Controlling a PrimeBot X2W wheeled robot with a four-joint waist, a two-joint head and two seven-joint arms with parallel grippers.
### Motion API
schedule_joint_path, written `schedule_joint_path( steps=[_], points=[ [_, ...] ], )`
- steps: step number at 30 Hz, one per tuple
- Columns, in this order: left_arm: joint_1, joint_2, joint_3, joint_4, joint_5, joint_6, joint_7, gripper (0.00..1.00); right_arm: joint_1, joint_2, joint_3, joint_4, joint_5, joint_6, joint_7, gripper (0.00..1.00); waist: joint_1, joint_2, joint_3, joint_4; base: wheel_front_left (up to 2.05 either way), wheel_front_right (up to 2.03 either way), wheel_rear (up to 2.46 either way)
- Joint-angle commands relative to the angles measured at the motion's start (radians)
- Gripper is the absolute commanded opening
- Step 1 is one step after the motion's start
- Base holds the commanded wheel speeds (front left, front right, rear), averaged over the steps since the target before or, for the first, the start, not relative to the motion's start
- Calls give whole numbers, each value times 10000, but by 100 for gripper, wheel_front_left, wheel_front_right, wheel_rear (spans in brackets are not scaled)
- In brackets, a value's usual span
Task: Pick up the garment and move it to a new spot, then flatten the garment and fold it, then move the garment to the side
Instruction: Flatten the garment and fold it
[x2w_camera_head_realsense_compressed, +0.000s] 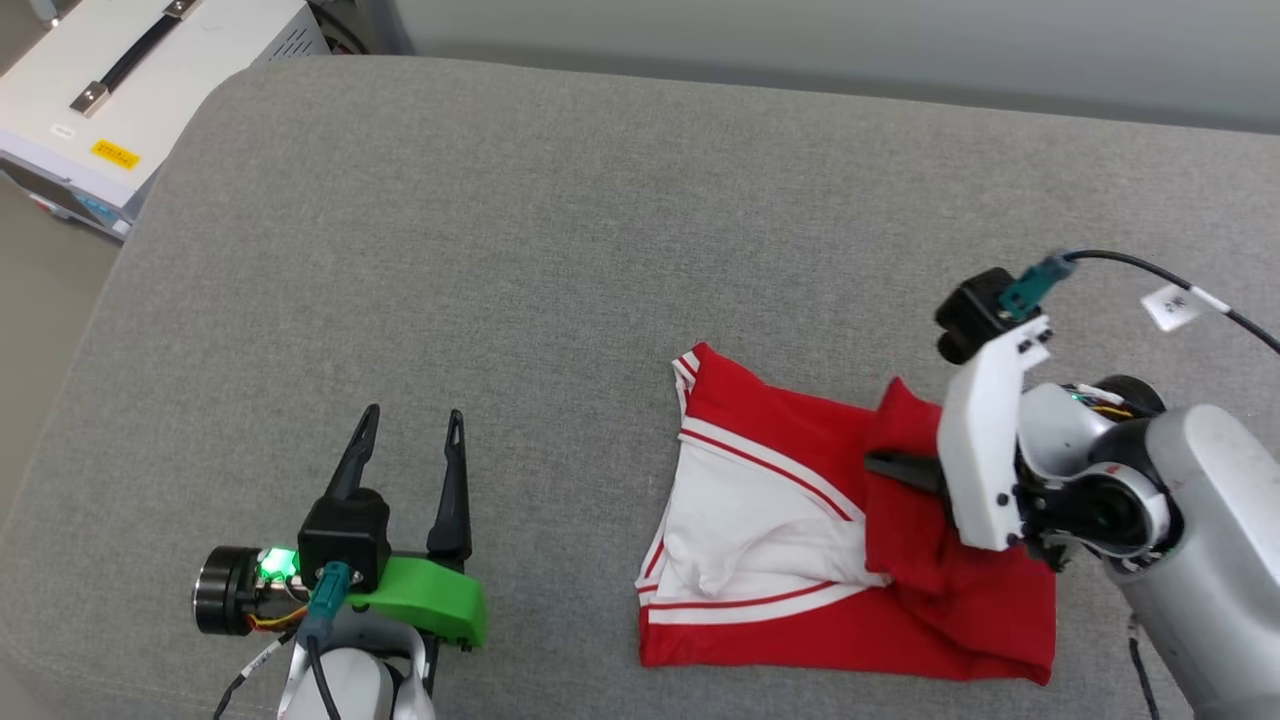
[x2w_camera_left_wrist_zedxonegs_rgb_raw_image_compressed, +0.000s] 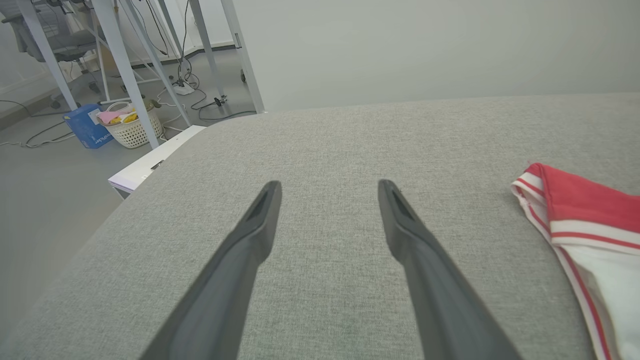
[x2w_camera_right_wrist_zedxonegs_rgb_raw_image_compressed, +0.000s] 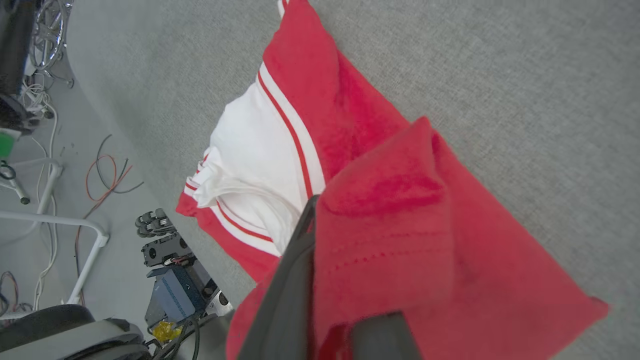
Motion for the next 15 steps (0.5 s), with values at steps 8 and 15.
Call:
schedule_joint_path(
  steps=[8, 15],
  points=[
    [-505, -290, 194, 87, 198, -228, -59, 100, -1029, 755, 1777, 1954, -491, -9, -881, 0, 0, 0, 651, 284, 0, 0, 0],
    [-592, -409, 319, 200, 306, -331, -59, 100, -1165, 804, 2700, 2837, -270, -9, -1897, 0, 0, 0, 616, 225, 0, 0, 0]
  ],
)
